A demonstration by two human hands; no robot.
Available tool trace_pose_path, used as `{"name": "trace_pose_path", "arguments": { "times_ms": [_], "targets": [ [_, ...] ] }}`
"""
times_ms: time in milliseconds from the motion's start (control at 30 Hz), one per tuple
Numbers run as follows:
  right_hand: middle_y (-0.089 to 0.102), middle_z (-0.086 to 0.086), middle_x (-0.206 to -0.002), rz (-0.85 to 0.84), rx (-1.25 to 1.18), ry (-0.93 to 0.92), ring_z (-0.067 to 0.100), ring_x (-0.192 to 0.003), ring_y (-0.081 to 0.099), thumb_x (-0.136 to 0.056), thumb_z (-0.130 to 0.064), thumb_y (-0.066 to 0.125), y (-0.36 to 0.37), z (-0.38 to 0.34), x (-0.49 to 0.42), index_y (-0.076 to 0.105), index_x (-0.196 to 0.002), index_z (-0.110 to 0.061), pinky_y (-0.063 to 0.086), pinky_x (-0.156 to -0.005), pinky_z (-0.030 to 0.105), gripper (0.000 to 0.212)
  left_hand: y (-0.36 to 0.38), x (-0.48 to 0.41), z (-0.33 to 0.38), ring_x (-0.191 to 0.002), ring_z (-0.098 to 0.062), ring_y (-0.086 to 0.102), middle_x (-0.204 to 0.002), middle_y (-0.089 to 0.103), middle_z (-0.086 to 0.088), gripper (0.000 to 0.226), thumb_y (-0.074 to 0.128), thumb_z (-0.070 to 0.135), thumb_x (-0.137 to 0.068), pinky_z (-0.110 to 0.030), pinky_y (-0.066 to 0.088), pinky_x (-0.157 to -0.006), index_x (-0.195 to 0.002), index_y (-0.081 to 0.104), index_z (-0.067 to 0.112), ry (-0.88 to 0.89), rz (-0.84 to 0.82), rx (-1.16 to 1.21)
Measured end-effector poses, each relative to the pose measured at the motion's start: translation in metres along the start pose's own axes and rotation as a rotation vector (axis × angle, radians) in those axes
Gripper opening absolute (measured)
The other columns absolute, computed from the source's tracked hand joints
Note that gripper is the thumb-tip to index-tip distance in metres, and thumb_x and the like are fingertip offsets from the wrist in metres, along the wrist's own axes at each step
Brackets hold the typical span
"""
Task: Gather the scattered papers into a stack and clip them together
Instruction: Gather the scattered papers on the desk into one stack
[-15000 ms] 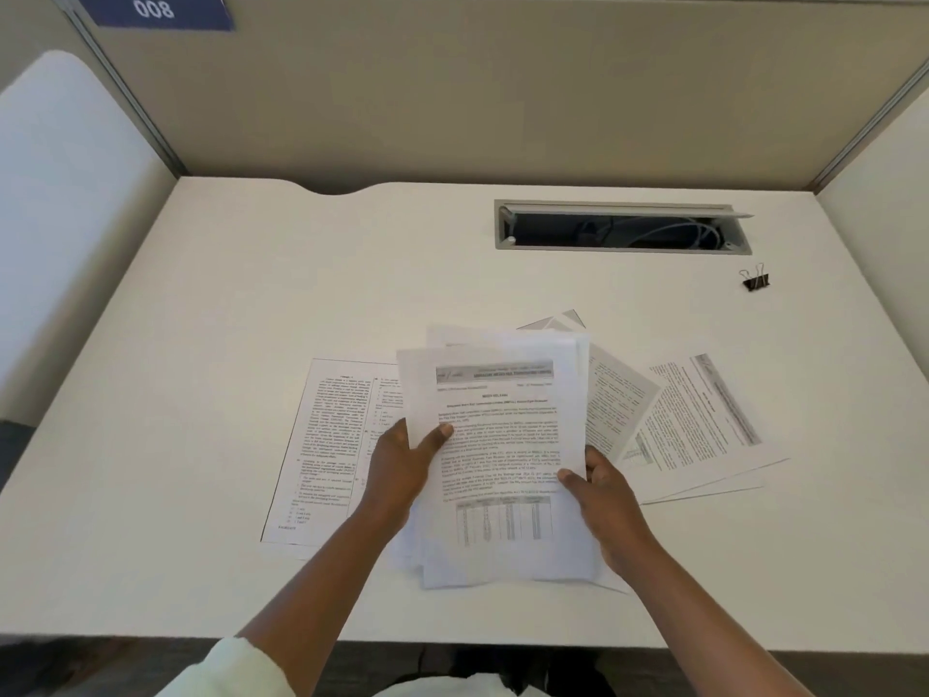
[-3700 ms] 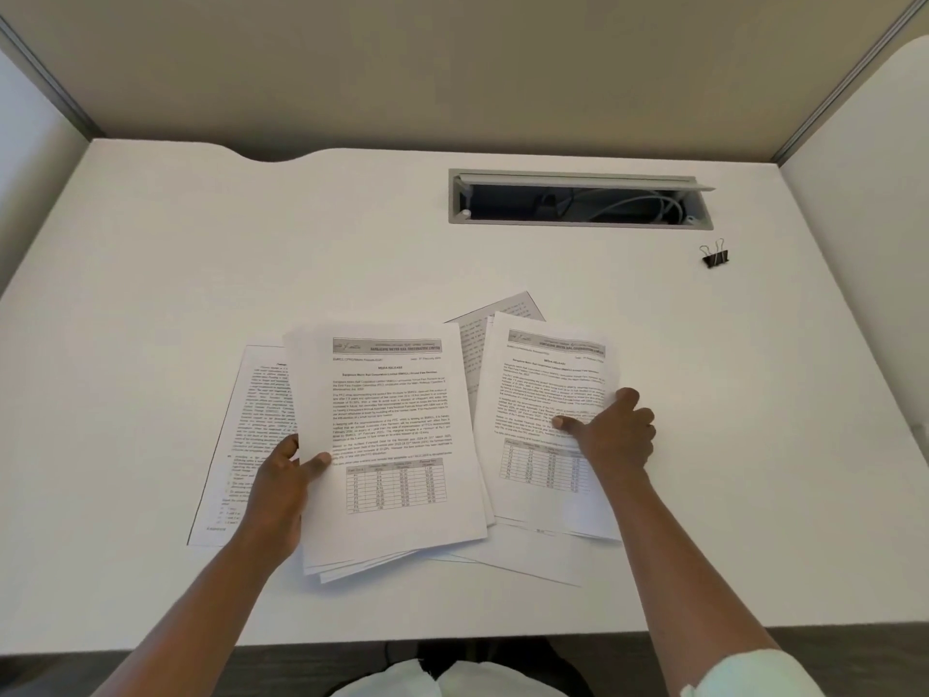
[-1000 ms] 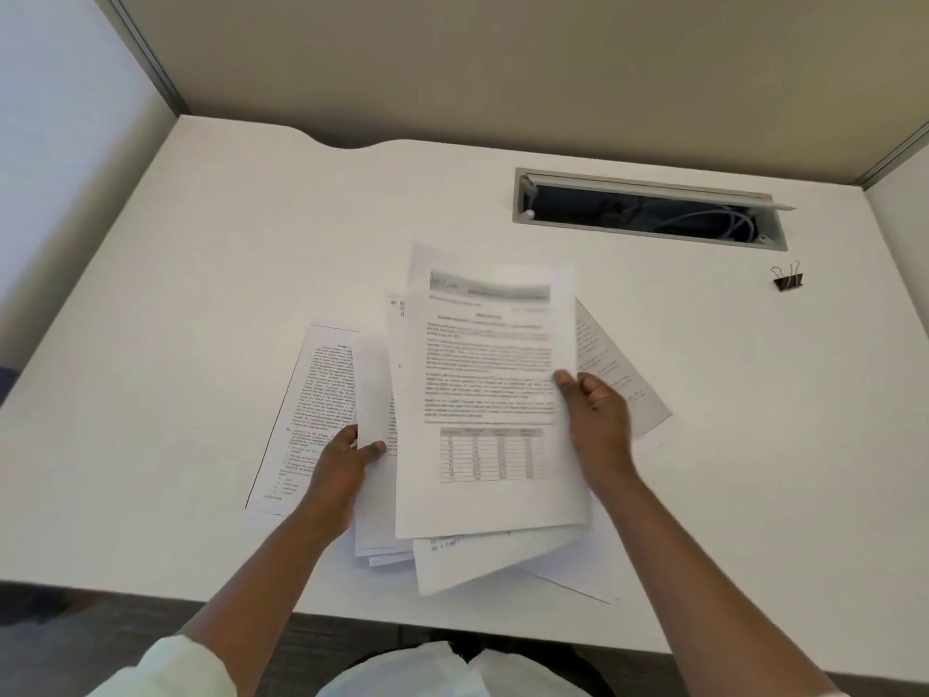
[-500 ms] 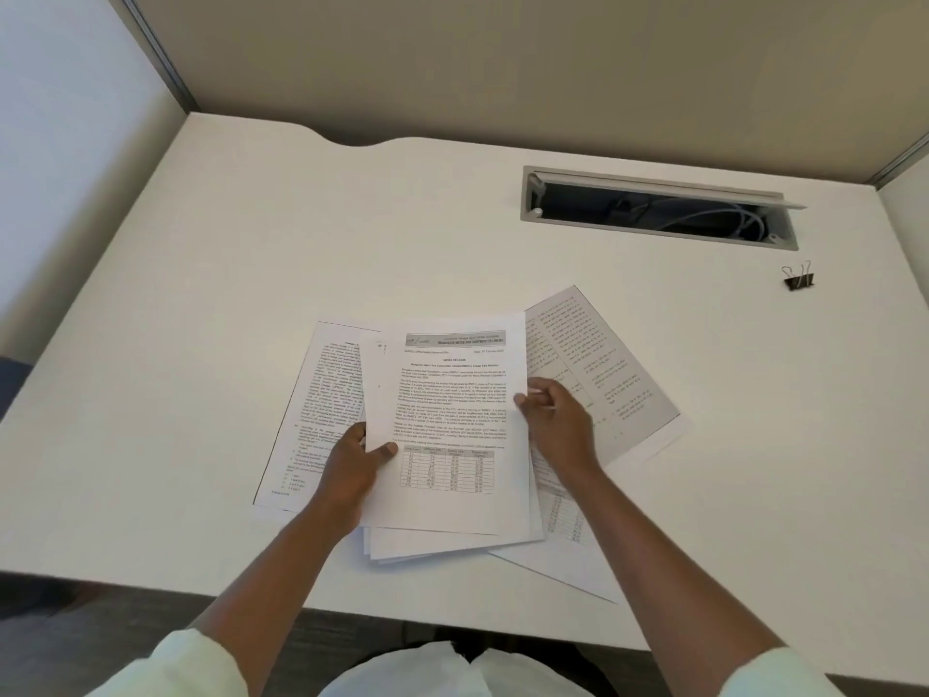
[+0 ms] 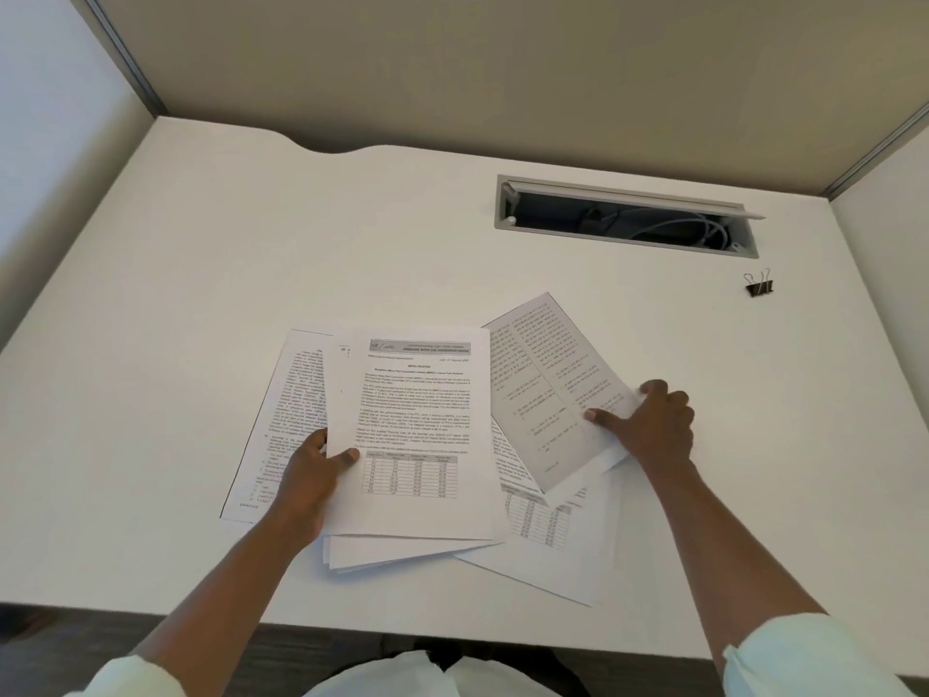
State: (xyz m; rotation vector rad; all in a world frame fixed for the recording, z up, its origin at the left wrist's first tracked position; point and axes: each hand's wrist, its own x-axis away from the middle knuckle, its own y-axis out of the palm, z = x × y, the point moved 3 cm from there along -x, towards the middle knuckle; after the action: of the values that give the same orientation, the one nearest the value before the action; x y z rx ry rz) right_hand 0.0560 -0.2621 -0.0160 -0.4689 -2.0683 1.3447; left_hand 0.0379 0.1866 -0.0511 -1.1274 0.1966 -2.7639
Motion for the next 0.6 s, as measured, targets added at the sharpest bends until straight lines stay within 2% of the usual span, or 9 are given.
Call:
{"name": "trace_pose_path", "arguments": {
  "times_ms": [200,300,400,500,600],
  "targets": [
    [0.063,0.012,-0.116,-0.06,-0.086,-0.025,0.037,-0.109,0.062,-0.069,-0.054,0.088,0.008,0.0,-0.005,0.052,-0.123,-0.008,0.05,-0.082,0.041,0.079,-0.001,0.002,0.001,-0.108,-0.036,0.07,-0.122,0.073,-0.006,0.027,0.067,0.007,-0.096,-0.059,0.054,-0.099,-0.119,0.066,0.022,0.012,0.01,0.018],
    [0.069,0.015,-0.113,-0.063,-0.11,-0.07,0.036,-0.104,0.066,-0.084,-0.038,0.079,0.009,0.0,-0.005,0.057,-0.117,-0.004,0.048,-0.077,0.036,0.052,-0.001,0.003,0.002,-0.107,-0.036,0.07,-0.12,0.073,-0.007,0.027,0.066,0.006,-0.096,-0.058,0.054,-0.099,-0.119,0.066,0.021,0.019,0.007,0.028],
    [0.065,0.01,-0.098,-0.012,-0.175,-0.136,0.035,-0.094,0.065,-0.091,-0.023,0.07,-0.007,-0.004,0.001,0.057,-0.104,-0.002,0.042,-0.072,0.032,0.027,-0.002,0.003,0.001,-0.107,-0.037,0.069,-0.12,0.073,-0.007,0.027,0.066,0.007,-0.096,-0.06,0.054,-0.099,-0.119,0.066,0.021,0.018,0.007,0.027],
    [0.064,0.005,-0.09,0.044,-0.275,-0.22,0.026,-0.081,0.06,-0.091,-0.016,0.068,-0.042,-0.017,0.008,0.061,-0.101,-0.007,0.035,-0.067,0.028,0.015,-0.004,0.0,-0.001,-0.107,-0.037,0.07,-0.12,0.074,-0.007,0.024,0.069,0.008,-0.094,-0.061,0.054,-0.098,-0.113,0.068,0.023,0.02,0.01,0.045],
    [0.069,0.003,-0.092,0.06,-0.401,-0.33,0.023,-0.082,0.062,-0.091,-0.014,0.068,-0.085,-0.035,0.009,0.066,-0.104,-0.019,0.045,-0.069,0.032,0.014,-0.003,0.0,-0.001,-0.107,-0.036,0.071,-0.119,0.074,-0.006,0.028,0.069,0.005,-0.093,-0.059,0.055,-0.098,-0.113,0.068,0.024,0.021,0.005,0.073]
  ]
}}
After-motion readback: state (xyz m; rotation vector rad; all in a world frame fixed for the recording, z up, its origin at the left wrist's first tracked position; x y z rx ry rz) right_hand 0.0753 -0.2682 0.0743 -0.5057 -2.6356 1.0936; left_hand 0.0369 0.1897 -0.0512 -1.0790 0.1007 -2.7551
